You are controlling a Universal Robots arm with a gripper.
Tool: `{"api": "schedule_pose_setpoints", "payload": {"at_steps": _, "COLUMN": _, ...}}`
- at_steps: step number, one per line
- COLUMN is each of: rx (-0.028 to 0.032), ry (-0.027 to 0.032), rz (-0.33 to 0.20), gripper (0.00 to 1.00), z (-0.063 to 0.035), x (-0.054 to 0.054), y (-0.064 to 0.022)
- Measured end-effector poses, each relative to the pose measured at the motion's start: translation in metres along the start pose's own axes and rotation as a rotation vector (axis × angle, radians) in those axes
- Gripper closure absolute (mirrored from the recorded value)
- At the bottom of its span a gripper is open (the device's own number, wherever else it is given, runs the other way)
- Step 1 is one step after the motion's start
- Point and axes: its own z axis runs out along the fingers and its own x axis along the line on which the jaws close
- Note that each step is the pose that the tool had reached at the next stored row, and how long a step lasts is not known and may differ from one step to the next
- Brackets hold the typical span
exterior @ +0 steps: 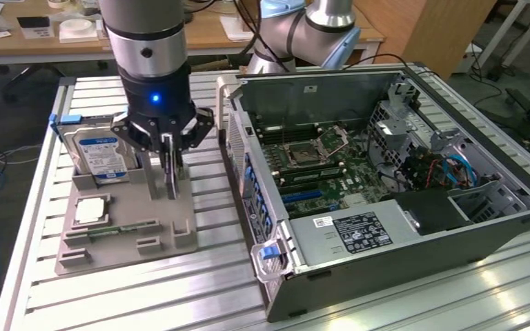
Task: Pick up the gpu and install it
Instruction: 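Pick up the gpu and move the gpu toward the slot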
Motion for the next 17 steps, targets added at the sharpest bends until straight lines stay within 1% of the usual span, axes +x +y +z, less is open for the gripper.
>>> {"api": "schedule_pose_setpoints", "payload": {"at_steps": 5, "rx": -0.0016, "ry": 0.0002, "rz": 0.000, "gripper": 0.72, "z": -0.0113, "x": 0.000, "y": 0.0008}}
{"api": "schedule_pose_setpoints", "payload": {"at_steps": 11, "rx": -0.0042, "ry": 0.0004, "rz": 0.000, "gripper": 0.72, "z": -0.0275, "x": 0.000, "y": 0.0019}}
{"api": "schedule_pose_setpoints", "payload": {"at_steps": 17, "rx": -0.0067, "ry": 0.0007, "rz": 0.000, "gripper": 0.72, "z": -0.0348, "x": 0.000, "y": 0.0025}}
